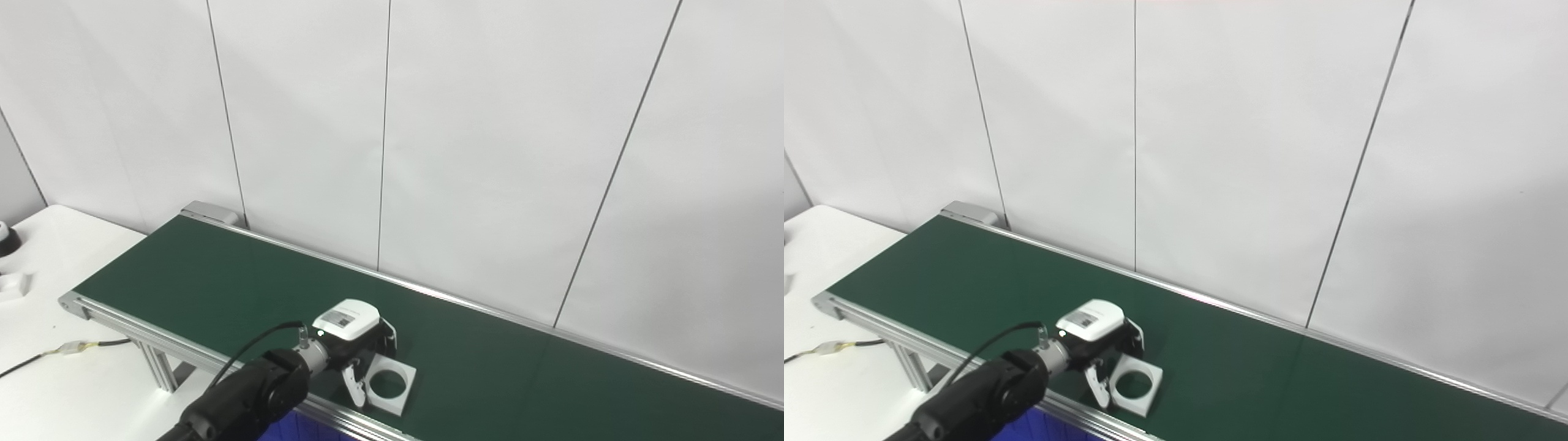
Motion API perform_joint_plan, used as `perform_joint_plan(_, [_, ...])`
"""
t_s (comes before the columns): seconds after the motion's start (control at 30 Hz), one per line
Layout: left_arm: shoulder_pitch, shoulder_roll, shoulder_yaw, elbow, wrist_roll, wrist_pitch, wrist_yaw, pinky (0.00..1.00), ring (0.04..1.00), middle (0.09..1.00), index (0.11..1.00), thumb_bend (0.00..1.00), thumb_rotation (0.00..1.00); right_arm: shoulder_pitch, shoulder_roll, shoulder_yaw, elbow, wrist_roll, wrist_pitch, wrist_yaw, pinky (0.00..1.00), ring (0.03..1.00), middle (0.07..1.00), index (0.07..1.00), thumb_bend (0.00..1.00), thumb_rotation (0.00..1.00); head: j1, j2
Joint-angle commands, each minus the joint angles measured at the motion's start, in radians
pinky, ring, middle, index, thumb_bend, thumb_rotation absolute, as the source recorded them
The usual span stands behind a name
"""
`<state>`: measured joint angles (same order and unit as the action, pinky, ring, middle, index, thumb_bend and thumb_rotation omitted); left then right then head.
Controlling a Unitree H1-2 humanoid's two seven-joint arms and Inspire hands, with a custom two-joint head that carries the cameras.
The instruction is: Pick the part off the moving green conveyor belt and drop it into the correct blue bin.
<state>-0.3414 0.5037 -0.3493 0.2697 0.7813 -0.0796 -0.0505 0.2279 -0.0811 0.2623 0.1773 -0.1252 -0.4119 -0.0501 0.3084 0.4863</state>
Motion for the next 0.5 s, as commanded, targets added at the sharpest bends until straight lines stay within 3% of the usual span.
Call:
perform_joint_plan(0.0, [-0.023, 0.025, 0.024, -0.067, 0.011, 0.000, 0.008, 0.60, 0.593, 0.553, 0.458, 0.51, 0.00, -0.012, 0.002, 0.001, -0.023, -0.002, -0.058, -0.008, 0.60, 0.683, 0.752, 0.844, 0.50, 0.63, 0.001, 0.002])
perform_joint_plan(0.17, [-0.009, 0.044, 0.049, -0.166, 0.008, 0.023, -0.042, 0.62, 0.608, 0.554, 0.455, 0.51, 0.00, -0.015, 0.003, 0.003, -0.022, -0.006, -0.057, -0.013, 0.60, 0.682, 0.751, 0.837, 0.49, 0.61, -0.002, 0.002])
perform_joint_plan(0.27, [0.001, 0.048, 0.067, -0.217, -0.001, 0.046, -0.088, 0.62, 0.614, 0.508, 0.479, 0.52, 0.00, -0.015, 0.003, 0.003, -0.021, -0.006, -0.058, -0.012, 0.60, 0.684, 0.754, 0.836, 0.49, 0.61, -0.006, 0.005])
perform_joint_plan(0.47, [0.031, 0.046, 0.108, -0.284, -0.020, 0.035, -0.112, 0.57, 0.562, 0.497, 0.481, 0.52, 0.00, -0.014, 0.002, 0.003, -0.023, -0.005, -0.058, -0.011, 0.59, 0.673, 0.746, 0.839, 0.50, 0.63, -0.009, 0.010])
